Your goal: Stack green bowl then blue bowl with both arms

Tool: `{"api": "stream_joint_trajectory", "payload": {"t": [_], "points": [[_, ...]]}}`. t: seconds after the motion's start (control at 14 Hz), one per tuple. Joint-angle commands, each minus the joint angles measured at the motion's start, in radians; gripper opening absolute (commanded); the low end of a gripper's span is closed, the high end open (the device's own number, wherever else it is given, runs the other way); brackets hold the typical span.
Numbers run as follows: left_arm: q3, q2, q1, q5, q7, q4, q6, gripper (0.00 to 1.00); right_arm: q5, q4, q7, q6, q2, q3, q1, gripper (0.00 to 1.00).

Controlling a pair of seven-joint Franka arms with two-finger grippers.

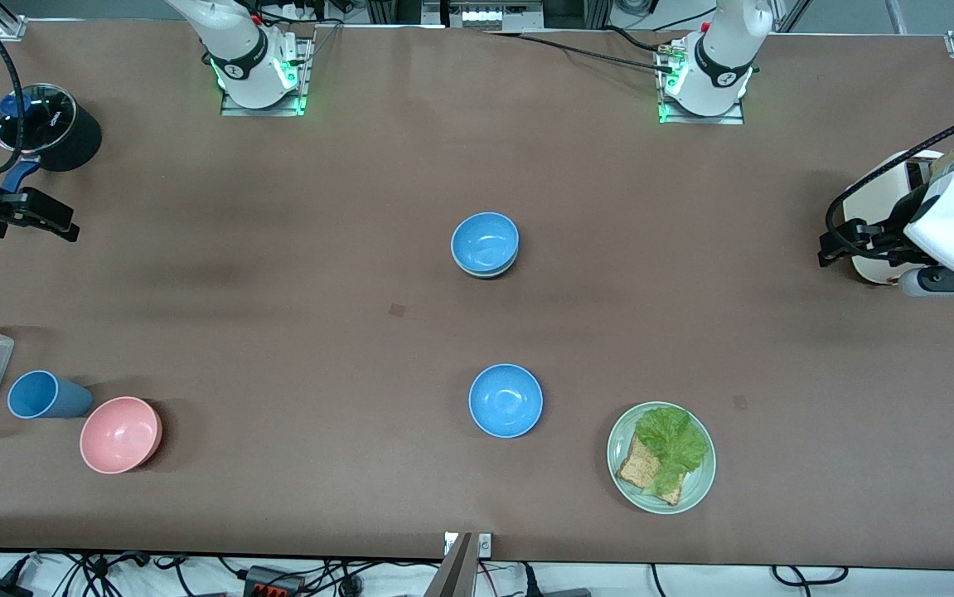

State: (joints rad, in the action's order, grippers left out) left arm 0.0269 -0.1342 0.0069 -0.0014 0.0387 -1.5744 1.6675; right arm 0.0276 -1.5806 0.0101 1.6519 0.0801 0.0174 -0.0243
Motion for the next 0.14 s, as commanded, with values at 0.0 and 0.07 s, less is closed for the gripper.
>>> {"api": "stream_joint_trajectory", "payload": {"t": [0.0, 0.07], "points": [[-0.002, 0.008, -0.004, -0.012, 0.010, 0.011, -0.025, 1.00, -0.015, -0.013, 0.011, -0.007, -0.011, -0.001, 0.018, 1.00], [-0.002, 0.008, -0.002, -0.012, 0.010, 0.011, -0.025, 1.00, -0.015, -0.013, 0.010, -0.007, -0.010, 0.001, 0.027, 1.00]]}}
